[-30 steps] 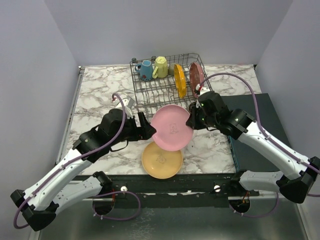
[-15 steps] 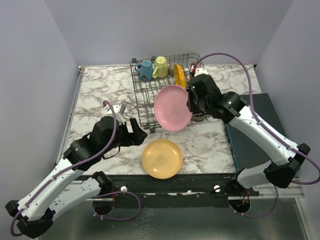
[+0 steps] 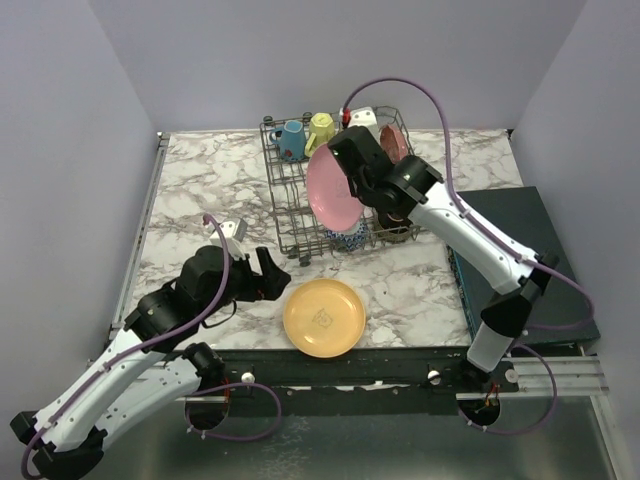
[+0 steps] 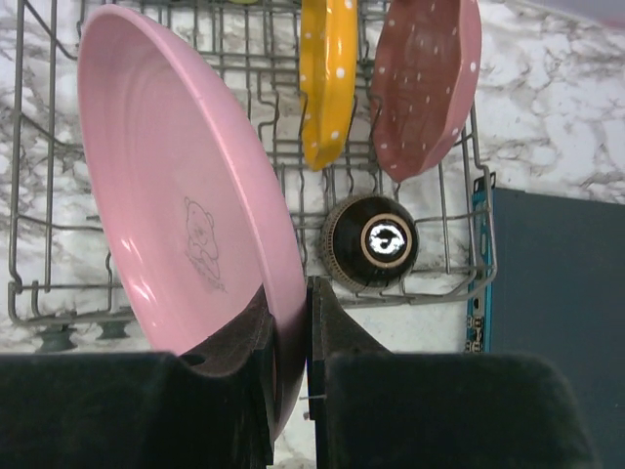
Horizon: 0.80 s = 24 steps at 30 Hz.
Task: Load the mixed dishes into the dish rack
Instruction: Insert the plate into the dish rack.
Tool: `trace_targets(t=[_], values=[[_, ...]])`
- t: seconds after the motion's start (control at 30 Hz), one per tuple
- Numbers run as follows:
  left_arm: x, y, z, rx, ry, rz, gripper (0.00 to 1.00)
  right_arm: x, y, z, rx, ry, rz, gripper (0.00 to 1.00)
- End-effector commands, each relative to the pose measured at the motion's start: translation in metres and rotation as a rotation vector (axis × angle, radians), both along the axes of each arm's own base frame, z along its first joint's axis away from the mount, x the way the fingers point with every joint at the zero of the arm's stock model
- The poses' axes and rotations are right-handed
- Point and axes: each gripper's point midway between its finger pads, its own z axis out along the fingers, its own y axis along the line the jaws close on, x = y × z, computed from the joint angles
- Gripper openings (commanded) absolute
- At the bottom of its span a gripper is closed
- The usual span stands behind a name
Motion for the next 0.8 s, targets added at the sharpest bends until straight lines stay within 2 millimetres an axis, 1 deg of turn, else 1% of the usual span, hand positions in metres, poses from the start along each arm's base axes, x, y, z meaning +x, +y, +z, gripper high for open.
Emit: trace_targets(t=[0.0, 0.13, 0.23, 0.5, 0.6, 0.67, 0.77], values=[[0.003, 0.000, 0.010, -0.030, -0.059, -0.003, 0.88, 0.015, 0.000, 0.009, -0.117, -0.067, -0.071, 0.01], [0.001, -0.002, 0.009, -0.042, -0.054, -0.011, 0.88, 0.028, 0.010, 0.009, -0.175, -0.101, -0.099, 0.00], [0.000, -0.002, 0.010, -0.045, -0.059, -0.013, 0.88, 0.038, 0.017, 0.004, -0.221, -0.126, -0.109, 0.00], [-0.001, 0.000, 0.017, -0.070, -0.089, -0.014, 0.88, 0.066, 0.041, -0.002, -0.305, -0.203, -0.111, 0.00], [-0.002, 0.003, 0.020, -0.077, -0.102, -0.008, 0.88, 0.075, 0.047, -0.002, -0.338, -0.241, -0.125, 0.00], [-0.002, 0.004, 0.022, -0.082, -0.110, -0.003, 0.89, 0.082, 0.048, -0.002, -0.390, -0.266, -0.123, 0.00], [-0.003, 0.005, 0.022, -0.085, -0.114, -0.001, 0.89, 0.090, 0.053, 0.002, -0.409, -0.303, -0.135, 0.00]])
